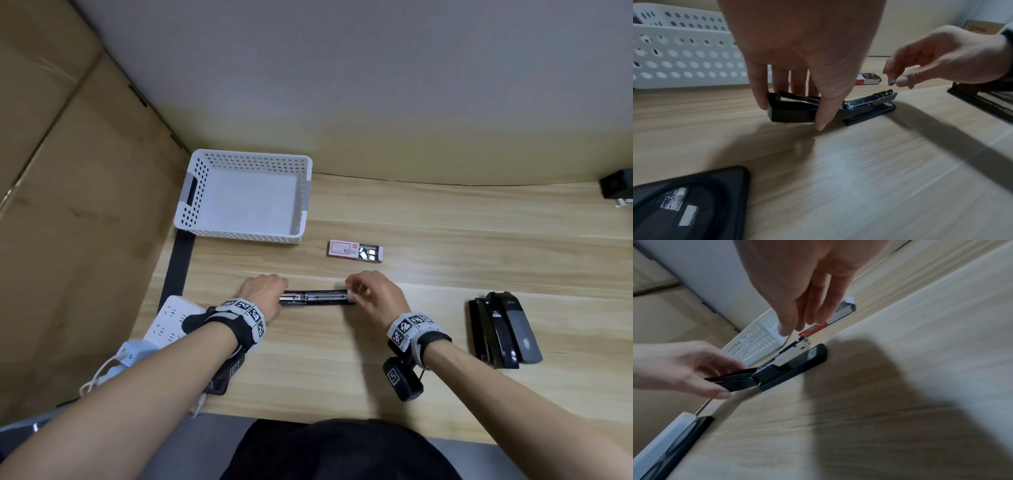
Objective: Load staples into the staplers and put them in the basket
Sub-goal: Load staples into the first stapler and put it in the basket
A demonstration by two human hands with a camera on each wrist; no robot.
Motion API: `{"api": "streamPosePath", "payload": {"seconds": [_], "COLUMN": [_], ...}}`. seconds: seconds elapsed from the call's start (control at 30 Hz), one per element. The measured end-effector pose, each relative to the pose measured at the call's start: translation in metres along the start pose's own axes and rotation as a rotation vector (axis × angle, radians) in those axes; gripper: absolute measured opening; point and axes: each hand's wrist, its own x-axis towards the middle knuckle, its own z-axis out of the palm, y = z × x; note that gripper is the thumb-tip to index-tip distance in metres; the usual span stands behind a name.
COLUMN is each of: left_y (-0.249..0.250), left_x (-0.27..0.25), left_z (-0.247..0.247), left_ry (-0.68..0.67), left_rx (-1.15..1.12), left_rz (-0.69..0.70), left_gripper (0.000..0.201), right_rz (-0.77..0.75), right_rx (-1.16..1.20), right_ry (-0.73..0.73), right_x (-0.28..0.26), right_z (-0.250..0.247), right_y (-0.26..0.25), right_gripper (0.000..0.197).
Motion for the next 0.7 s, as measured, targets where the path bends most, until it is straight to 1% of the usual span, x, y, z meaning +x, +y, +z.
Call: {"api": "streamPosePath", "payload": {"seconds": [0.07, 0.13, 0.23, 0.37, 0.5, 0.57, 0.7], "left_y": [-0.001, -0.001, 0.0, 0.0, 0.0, 0.0, 0.0], "left_x": [-0.002, -0.003, -0.003, -0.002, -0.002, -0.002, -0.002], "left_z": [0.0, 0.0, -0.001, -0.003, -0.003, -0.004, -0.005], "left_ry": [0.002, 0.0, 0.002, 0.004, -0.004, -0.004, -0.012], "left_rx": [-0.021, -0.032, -0.042, -0.039, -0.036, -0.035, -0.035], "left_rz": [0.001, 0.0, -0.007, 0.001, 0.007, 0.011, 0.014], "left_gripper": [0.02, 0.018, 0.019, 0.021, 0.022, 0.022, 0.02], "right_rz": [-0.037, -0.035, -0.056, -0.085, -0.05, -0.037, 0.025], "right_rx": [-0.037, -0.079, -0.162, -0.219, -0.226, -0.218, -0.185], "right_ry": [-0.006, -0.021, -0.042, -0.03, -0.031, -0.051, -0.113], "right_x": [0.004, 0.006, 0.007, 0.008, 0.009, 0.01, 0.008], "right_z": [0.005, 0.009, 0.013, 0.015, 0.015, 0.016, 0.015], "right_y": [-0.006, -0.008, -0.005, -0.002, -0.004, -0.005, -0.003], "right_gripper": [0.018, 0.018, 0.016, 0.016, 0.015, 0.019, 0.035]}}
